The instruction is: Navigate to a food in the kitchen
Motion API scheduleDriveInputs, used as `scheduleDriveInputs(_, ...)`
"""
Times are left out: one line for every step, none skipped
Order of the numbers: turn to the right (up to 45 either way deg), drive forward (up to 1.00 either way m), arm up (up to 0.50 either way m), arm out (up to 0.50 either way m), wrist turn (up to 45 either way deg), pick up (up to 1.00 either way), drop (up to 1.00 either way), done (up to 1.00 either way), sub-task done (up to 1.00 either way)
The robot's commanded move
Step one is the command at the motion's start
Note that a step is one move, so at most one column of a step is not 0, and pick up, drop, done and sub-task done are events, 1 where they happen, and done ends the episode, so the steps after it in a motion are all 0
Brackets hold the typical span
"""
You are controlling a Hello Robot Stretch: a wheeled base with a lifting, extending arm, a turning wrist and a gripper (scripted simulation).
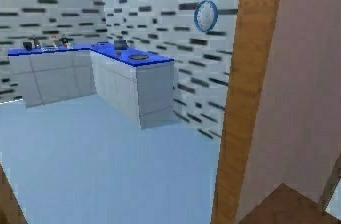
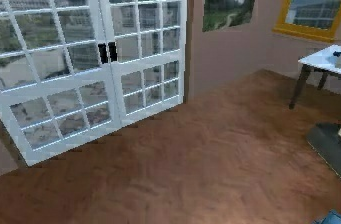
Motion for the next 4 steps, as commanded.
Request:
scheduleDriveInputs(0.0,0.4,0.0,0.0,0.0,0.0,0.0,0.0,0.0)
scheduleDriveInputs(-33.0,0.0,0.0,0.0,0.0,0.0,0.0,0.0,0.0)
scheduleDriveInputs(0.0,1.0,0.0,0.0,0.0,0.0,0.0,0.0,0.0)
scheduleDriveInputs(0.0,1.0,0.0,0.0,0.0,0.0,0.0,0.0,0.0)
